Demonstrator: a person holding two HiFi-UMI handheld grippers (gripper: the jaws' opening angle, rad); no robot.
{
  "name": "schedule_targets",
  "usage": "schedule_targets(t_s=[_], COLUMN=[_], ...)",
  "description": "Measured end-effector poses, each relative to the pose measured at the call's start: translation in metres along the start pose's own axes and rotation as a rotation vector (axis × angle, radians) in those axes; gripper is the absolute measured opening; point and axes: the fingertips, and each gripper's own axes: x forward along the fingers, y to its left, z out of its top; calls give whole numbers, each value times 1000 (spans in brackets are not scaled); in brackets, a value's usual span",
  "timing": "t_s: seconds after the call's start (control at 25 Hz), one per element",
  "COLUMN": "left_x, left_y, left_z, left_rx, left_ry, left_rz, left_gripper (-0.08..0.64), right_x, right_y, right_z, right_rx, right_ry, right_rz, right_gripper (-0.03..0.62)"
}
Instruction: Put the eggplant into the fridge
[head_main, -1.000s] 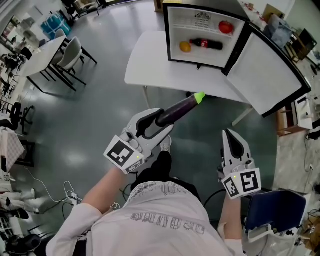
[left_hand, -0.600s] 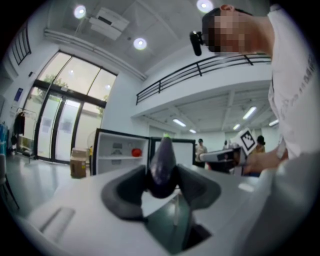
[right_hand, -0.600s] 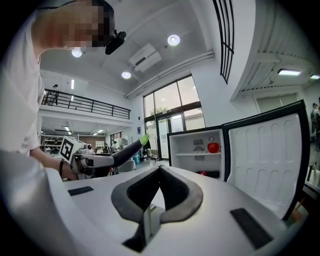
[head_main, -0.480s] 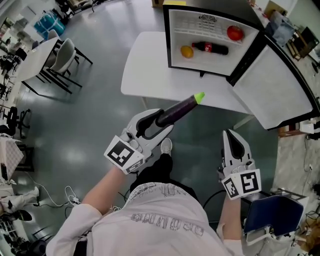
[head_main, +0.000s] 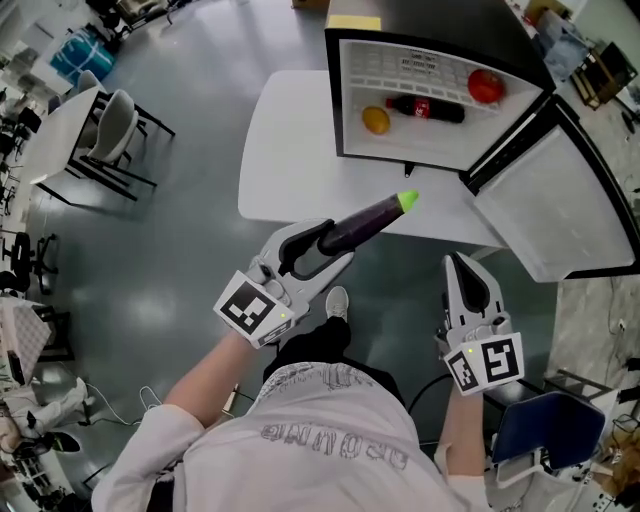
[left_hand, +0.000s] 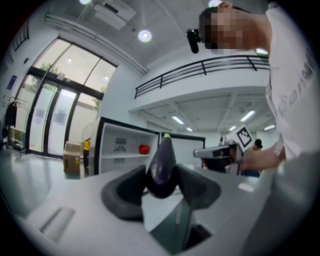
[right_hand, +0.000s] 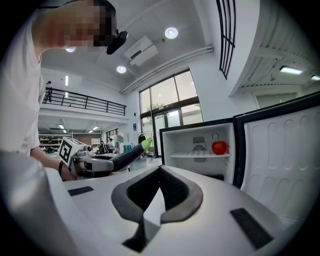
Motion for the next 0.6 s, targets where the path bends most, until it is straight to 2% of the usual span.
schedule_targets(t_s=[0.32, 0.6], left_x=[20, 31], left_y=[55, 80], left_z=[12, 17], left_rx=[18, 19], left_ry=[5, 8], left_rz=[-32, -35], left_gripper=[204, 204], right_x=[54, 80], right_y=[-11, -15], right_z=[18, 26], right_rx=[-4, -14], right_ry=[10, 5], right_rz=[-21, -30], right_gripper=[3, 3])
